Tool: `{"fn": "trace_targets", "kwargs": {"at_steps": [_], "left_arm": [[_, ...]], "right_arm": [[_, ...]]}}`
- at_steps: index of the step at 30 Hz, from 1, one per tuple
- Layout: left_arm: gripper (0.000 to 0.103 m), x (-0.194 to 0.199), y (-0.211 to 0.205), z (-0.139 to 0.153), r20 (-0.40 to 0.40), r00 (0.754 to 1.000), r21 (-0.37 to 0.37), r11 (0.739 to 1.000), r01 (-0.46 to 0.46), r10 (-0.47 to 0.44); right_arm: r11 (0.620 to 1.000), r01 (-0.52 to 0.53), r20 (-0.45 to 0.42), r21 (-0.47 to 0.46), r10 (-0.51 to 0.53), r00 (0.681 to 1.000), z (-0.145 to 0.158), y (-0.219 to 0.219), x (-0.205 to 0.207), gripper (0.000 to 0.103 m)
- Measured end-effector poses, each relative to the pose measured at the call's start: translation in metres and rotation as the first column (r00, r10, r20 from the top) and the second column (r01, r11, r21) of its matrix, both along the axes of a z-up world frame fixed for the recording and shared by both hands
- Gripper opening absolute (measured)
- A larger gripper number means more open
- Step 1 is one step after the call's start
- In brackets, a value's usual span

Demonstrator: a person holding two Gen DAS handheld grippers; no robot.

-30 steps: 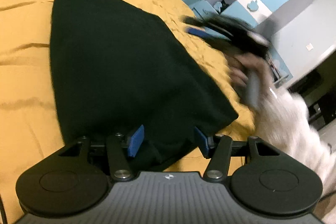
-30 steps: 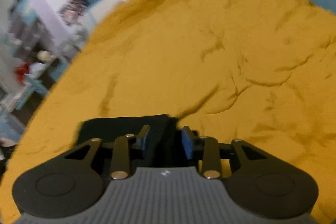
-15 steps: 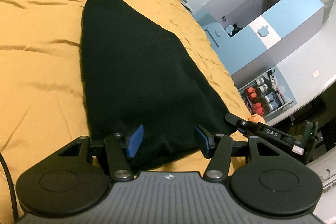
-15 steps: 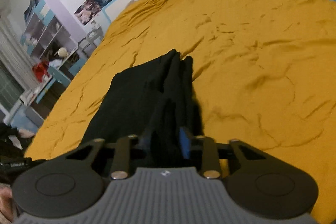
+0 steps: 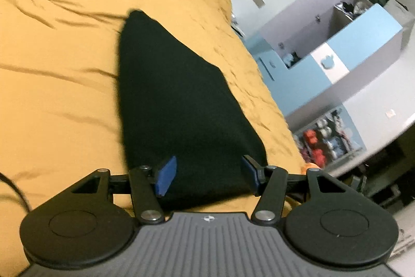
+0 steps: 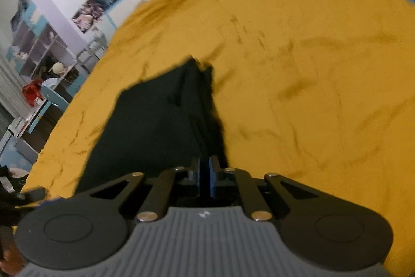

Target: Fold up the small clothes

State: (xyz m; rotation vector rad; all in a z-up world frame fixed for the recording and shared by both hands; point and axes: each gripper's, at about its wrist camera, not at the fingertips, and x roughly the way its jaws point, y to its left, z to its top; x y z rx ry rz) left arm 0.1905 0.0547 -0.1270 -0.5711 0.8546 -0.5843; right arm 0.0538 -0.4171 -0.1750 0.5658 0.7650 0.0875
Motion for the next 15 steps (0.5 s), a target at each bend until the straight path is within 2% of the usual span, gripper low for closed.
{"fn": "trace_targets", "kwargs": {"at_steps": [2, 4, 7, 8, 9, 10, 12, 14, 15], "left_arm": [[0.066, -0.003, 0.005, 0.000, 0.010, 1.000, 0.068, 0.998, -0.019, 0.019], [0.066, -0.002, 0.004, -0.006, -0.024, 0.999, 0.135, 0.991, -0.024, 0.028], [0.065, -0.003, 0.002, -0.021, -0.117, 0.993, 0.060, 0.998, -0.021, 0.028], [0.065, -0.005, 0.000, -0.023, -0.118, 0.993, 0.063, 0.998, -0.021, 0.028], [0.065, -0.009, -0.005, -0.021, -0.086, 0.996, 0.119, 0.993, -0.006, 0.017], [0.065, -0.014, -0.013, -0.017, -0.036, 0.999, 0.205, 0.978, 0.022, -0.015], [0.065, -0.025, -0.031, -0.011, 0.047, 0.995, 0.361, 0.930, 0.069, -0.092], [0.065, -0.031, -0.041, -0.009, 0.093, 0.988, 0.435, 0.898, 0.071, -0.123], [0.061, -0.031, -0.044, -0.009, 0.104, 0.987, 0.445, 0.893, 0.067, -0.126]], "right_arm": [[1.000, 0.012, 0.006, 0.014, -0.012, 1.000, -0.003, 0.000, -0.003, 0.002], [1.000, 0.011, 0.007, 0.003, -0.011, 1.000, -0.002, 0.002, -0.003, 0.003], [1.000, 0.002, 0.001, -0.024, -0.002, 1.000, 0.001, 0.007, 0.001, 0.004], [0.999, -0.001, 0.001, -0.034, 0.001, 1.000, 0.003, 0.008, 0.002, 0.004], [0.999, -0.002, -0.001, -0.041, 0.002, 1.000, 0.003, 0.009, 0.002, 0.004], [0.999, -0.002, -0.004, -0.042, 0.002, 1.000, 0.004, 0.009, 0.004, 0.004], [0.999, -0.003, -0.006, -0.037, 0.003, 1.000, 0.002, 0.008, 0.006, 0.005], [1.000, -0.003, -0.010, -0.023, 0.002, 1.000, 0.000, 0.006, 0.007, 0.006], [1.000, -0.004, -0.011, -0.019, 0.004, 1.000, -0.001, 0.006, 0.008, 0.006]]}}
